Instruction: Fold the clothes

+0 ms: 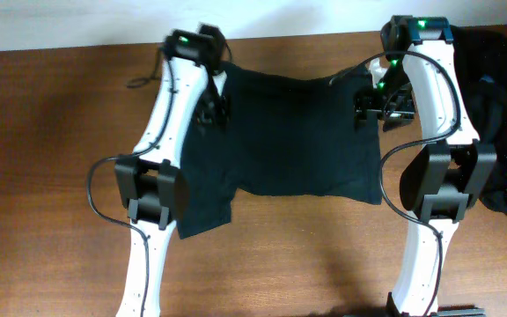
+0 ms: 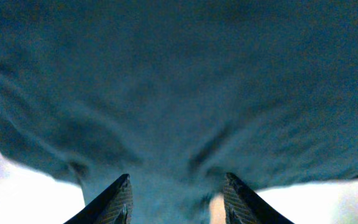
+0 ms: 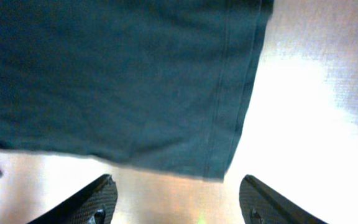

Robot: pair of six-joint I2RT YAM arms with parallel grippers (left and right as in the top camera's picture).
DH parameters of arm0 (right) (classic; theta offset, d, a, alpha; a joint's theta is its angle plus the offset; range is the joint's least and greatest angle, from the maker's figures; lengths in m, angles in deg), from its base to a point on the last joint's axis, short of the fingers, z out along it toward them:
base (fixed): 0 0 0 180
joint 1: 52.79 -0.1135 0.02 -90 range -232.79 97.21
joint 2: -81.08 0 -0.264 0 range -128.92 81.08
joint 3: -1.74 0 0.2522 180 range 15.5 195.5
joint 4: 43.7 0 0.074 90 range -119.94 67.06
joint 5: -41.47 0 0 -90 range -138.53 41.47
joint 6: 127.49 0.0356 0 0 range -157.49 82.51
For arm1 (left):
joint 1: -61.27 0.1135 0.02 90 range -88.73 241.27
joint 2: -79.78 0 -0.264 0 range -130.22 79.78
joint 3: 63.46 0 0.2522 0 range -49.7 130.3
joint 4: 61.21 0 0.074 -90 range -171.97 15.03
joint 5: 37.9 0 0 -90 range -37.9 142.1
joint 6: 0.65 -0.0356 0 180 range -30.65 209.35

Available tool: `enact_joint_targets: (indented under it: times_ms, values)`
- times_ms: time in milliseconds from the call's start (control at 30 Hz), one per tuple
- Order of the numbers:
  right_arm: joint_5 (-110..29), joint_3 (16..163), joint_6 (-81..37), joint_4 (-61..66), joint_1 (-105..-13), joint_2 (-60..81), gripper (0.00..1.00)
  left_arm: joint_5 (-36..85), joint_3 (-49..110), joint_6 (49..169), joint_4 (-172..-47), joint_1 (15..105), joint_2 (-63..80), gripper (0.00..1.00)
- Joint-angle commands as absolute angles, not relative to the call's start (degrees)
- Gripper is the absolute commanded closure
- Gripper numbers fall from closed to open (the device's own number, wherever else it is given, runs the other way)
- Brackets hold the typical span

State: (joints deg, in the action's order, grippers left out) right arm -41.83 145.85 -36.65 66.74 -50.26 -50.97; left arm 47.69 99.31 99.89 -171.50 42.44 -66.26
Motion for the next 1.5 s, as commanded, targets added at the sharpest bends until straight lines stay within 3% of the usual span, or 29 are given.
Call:
enact_joint_targets:
  times_ms: [0,300,533,700,900,1100,1467]
  values:
    - [-41.0,145.8,-36.6,67.4,-51.0,-49.6,0.35,53.4,90.5,101.5,-171.7,40.5,-55.6,0.53]
    - [-43.0,131.1,-36.6,66.7,-57.0,-45.8,0.41,60.0,62.9,106.1,-164.0,38.9,-34.6,0.53]
    - [-44.3,111.6,-31.7,55.4,-58.3,-32.3,0.41,56.8,24.4,106.7,-137.7,38.9,-8.7,0.52]
    - [-44.3,96.9,-29.6,42.9,-58.3,-18.6,0.41,55.3,5.3,108.2,-120.5,39.1,-0.1,0.52]
    - [-44.3,85.3,-29.7,31.7,-58.3,-14.6,0.41,54.2,0.1,108.2,-109.9,41.1,-4.4,0.53]
    - [-43.9,83.5,-29.5,28.7,-57.3,-16.5,0.50,52.2,0.1,108.1,-105.0,42.7,-11.0,0.53]
    - [-43.5,79.4,-26.0,22.1,-51.6,-16.7,0.53,49.9,0.1,108.2,-99.1,42.7,-13.5,0.53]
